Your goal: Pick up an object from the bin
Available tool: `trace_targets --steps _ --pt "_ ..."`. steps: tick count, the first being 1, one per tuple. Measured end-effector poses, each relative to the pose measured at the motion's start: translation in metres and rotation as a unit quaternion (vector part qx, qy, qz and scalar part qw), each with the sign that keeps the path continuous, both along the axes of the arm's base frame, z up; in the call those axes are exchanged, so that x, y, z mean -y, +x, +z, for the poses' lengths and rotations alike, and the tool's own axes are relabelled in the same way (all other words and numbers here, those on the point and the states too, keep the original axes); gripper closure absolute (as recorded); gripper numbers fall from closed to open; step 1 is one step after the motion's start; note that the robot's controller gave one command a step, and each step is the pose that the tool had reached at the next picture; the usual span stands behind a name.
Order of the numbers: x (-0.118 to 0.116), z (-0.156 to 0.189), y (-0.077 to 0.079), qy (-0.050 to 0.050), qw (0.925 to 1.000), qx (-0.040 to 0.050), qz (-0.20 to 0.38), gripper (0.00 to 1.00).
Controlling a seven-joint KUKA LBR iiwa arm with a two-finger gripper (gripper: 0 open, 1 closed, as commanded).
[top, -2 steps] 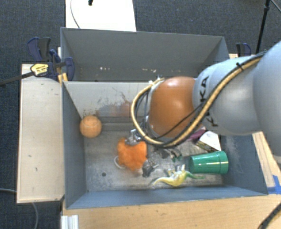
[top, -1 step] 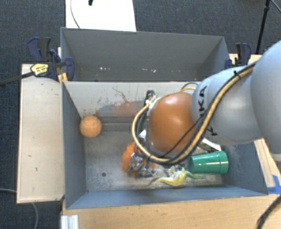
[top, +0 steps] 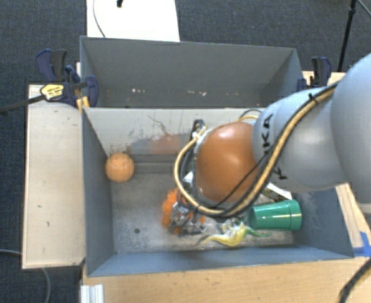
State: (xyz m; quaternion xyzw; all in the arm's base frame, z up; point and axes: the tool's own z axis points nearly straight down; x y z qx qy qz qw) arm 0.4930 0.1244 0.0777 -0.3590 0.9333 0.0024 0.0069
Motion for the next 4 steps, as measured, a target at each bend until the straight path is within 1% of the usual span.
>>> trace_targets --steps 1,2,3,4 --pt "0.064 -0.002 0.023 -0.001 1.0000 0.0019 -0.002 1.00" --pt "0.064 -0.002 0.023 -0.001 1.0000 0.0018 -0.002 1.00" --pt "0.057 0.021 0.019 -0.004 1.0000 -0.0043 0.006 1.00" --pt "0.057 0.042 0.019 -0.003 0.9999 -0.0023 0.011 1.00"
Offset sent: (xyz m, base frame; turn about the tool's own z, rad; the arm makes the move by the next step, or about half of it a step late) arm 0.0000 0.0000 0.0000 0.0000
